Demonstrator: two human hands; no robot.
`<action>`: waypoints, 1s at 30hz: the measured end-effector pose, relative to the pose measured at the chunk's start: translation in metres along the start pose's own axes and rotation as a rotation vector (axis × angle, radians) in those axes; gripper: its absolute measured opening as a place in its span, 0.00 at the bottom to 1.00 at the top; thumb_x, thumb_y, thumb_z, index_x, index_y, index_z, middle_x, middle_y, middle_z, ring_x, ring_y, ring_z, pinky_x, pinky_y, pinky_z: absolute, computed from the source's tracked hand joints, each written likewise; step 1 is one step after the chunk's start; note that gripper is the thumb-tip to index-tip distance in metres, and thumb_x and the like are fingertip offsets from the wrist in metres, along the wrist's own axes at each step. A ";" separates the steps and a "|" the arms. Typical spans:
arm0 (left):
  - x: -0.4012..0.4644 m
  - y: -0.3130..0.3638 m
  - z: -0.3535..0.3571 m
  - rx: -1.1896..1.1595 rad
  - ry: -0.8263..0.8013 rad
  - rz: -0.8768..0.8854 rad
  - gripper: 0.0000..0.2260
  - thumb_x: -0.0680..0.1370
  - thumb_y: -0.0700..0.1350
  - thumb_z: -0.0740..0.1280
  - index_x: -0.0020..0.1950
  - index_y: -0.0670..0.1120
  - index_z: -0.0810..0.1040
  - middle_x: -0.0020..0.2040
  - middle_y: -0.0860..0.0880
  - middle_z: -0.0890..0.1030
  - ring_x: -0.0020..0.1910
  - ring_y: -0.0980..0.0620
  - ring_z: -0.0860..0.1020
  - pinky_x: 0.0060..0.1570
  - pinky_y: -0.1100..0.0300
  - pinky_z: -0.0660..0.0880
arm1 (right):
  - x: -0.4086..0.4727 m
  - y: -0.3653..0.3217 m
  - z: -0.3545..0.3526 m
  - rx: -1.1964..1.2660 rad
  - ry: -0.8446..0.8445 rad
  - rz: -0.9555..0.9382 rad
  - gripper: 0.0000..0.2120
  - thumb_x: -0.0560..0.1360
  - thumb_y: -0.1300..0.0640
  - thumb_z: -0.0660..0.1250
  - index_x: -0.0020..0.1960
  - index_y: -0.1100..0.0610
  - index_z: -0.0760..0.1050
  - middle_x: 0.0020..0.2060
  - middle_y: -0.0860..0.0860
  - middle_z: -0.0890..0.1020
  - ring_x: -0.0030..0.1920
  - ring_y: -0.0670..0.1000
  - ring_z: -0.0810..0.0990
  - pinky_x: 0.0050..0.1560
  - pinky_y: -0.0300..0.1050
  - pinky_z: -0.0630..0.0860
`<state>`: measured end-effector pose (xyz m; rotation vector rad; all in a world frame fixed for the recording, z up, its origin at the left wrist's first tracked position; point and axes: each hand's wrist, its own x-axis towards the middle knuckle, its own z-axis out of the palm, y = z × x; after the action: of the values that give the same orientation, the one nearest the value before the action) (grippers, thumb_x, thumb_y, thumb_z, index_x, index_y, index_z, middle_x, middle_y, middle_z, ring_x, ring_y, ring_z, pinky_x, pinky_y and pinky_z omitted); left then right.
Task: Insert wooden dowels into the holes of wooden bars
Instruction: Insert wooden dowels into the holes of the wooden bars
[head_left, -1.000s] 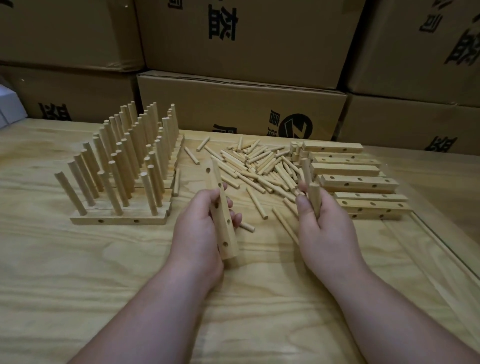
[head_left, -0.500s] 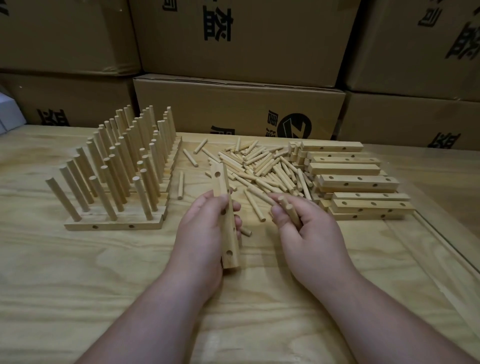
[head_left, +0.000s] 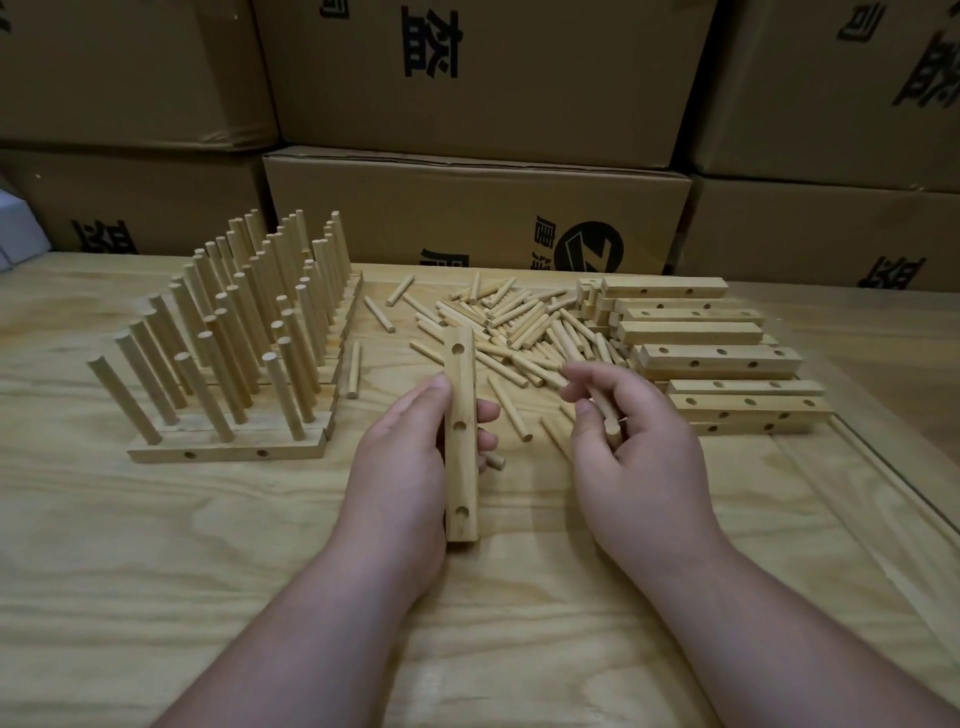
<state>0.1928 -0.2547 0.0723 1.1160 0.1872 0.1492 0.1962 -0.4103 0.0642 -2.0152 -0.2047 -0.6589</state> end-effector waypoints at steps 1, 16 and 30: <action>0.000 0.001 0.000 -0.009 0.001 -0.006 0.13 0.85 0.47 0.60 0.54 0.40 0.82 0.44 0.44 0.87 0.33 0.52 0.81 0.29 0.62 0.77 | -0.001 -0.001 0.000 0.020 0.006 -0.011 0.18 0.79 0.63 0.65 0.57 0.40 0.77 0.49 0.39 0.82 0.47 0.38 0.79 0.46 0.30 0.74; -0.002 0.002 -0.001 -0.047 -0.030 -0.023 0.06 0.81 0.45 0.68 0.56 0.52 0.81 0.41 0.46 0.85 0.34 0.51 0.81 0.31 0.58 0.78 | -0.007 -0.015 0.002 0.206 0.106 -0.223 0.08 0.77 0.54 0.69 0.55 0.46 0.79 0.47 0.44 0.85 0.48 0.46 0.85 0.49 0.43 0.81; -0.008 0.005 -0.004 0.062 -0.100 -0.031 0.13 0.74 0.55 0.73 0.56 0.52 0.87 0.42 0.45 0.85 0.34 0.53 0.80 0.31 0.62 0.77 | -0.004 -0.017 -0.005 0.276 0.020 -0.047 0.05 0.79 0.58 0.68 0.51 0.50 0.80 0.39 0.42 0.85 0.35 0.40 0.80 0.35 0.28 0.72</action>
<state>0.1842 -0.2508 0.0753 1.1790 0.1207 0.0606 0.1846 -0.4057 0.0768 -1.7435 -0.3143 -0.6429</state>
